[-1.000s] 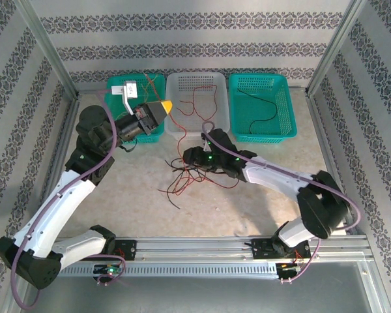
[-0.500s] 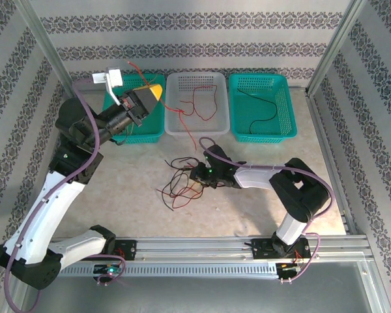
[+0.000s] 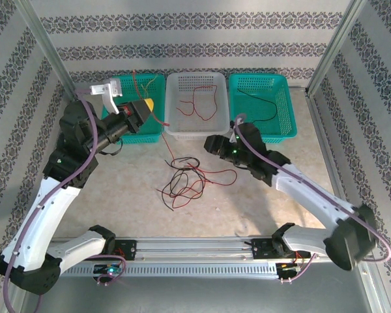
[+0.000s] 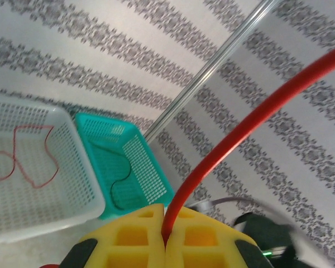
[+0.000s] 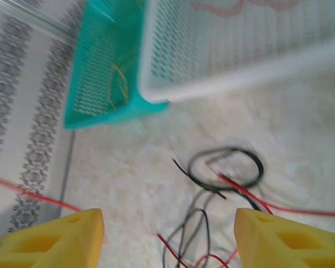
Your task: Untangle the cables
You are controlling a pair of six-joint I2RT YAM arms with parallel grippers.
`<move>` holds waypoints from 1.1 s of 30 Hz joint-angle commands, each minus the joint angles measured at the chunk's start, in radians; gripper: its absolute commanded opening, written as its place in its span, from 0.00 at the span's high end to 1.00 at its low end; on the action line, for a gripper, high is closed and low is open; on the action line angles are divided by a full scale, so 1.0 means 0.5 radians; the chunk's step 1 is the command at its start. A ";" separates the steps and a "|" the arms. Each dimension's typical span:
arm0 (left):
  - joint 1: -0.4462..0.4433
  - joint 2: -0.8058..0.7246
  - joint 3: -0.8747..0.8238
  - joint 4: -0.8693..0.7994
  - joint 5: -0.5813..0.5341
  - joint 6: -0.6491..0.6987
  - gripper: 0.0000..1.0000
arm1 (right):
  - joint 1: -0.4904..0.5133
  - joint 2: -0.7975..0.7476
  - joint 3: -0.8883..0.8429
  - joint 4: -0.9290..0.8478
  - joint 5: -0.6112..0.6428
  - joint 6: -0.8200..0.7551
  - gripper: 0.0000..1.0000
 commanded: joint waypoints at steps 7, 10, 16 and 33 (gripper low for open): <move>0.126 0.052 -0.143 -0.073 0.251 -0.092 1.00 | 0.216 -0.233 0.313 -0.387 0.371 -0.453 0.29; 0.159 0.058 -0.142 -0.061 0.295 -0.107 1.00 | 0.248 -0.224 0.353 -0.423 0.428 -0.472 0.28; 0.189 0.115 0.015 -0.111 0.346 -0.067 1.00 | 0.254 -0.227 0.329 -0.449 0.480 -0.466 0.28; 0.259 0.594 0.648 -0.272 0.320 0.094 1.00 | 0.081 -0.311 0.272 -0.531 0.560 -0.501 0.25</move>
